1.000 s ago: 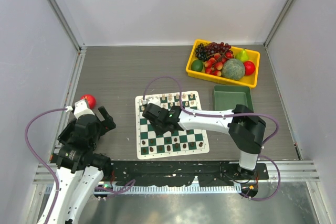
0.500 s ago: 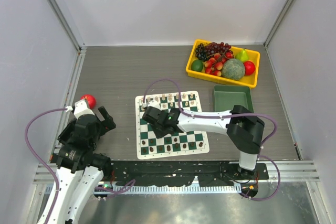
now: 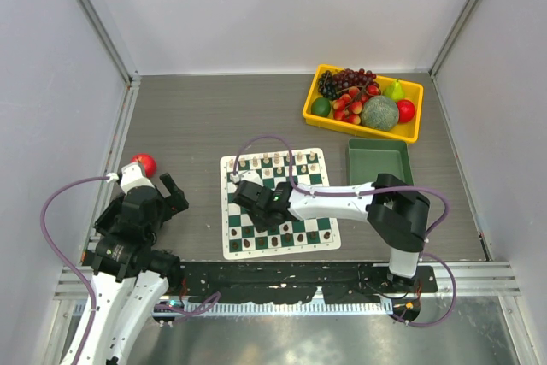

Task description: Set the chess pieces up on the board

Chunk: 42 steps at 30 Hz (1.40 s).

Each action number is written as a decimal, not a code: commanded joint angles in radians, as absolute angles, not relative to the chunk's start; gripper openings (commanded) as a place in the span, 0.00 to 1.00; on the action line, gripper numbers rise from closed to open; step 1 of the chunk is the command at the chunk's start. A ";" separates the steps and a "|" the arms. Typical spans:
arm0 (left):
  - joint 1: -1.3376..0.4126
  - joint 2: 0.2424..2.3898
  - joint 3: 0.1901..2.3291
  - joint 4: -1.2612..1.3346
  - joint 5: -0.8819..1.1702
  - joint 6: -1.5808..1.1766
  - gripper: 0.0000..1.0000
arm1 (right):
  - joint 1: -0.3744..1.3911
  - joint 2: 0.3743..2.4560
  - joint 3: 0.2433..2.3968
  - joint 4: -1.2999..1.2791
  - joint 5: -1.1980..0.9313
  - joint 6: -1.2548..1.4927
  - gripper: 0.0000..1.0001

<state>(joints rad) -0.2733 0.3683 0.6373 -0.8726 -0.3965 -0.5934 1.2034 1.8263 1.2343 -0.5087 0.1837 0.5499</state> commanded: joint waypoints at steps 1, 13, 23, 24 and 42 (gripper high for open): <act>-0.268 0.371 0.634 -0.847 -0.397 -0.589 0.99 | 1.210 1.835 1.235 -0.488 0.189 0.569 0.17; -0.268 0.373 0.634 -0.847 -0.397 -0.589 0.99 | 1.210 1.813 1.246 -0.480 0.184 0.558 0.31; -0.270 0.380 0.635 -0.848 -0.396 -0.589 0.99 | 1.181 1.608 1.233 -0.541 0.327 0.532 0.44; -0.268 0.380 0.635 -0.848 -0.396 -0.589 0.99 | 1.164 1.595 1.211 -0.540 0.339 0.532 0.45; -0.270 0.379 0.635 -0.848 -0.397 -0.589 0.99 | 1.048 1.713 1.157 -0.512 0.229 0.511 0.47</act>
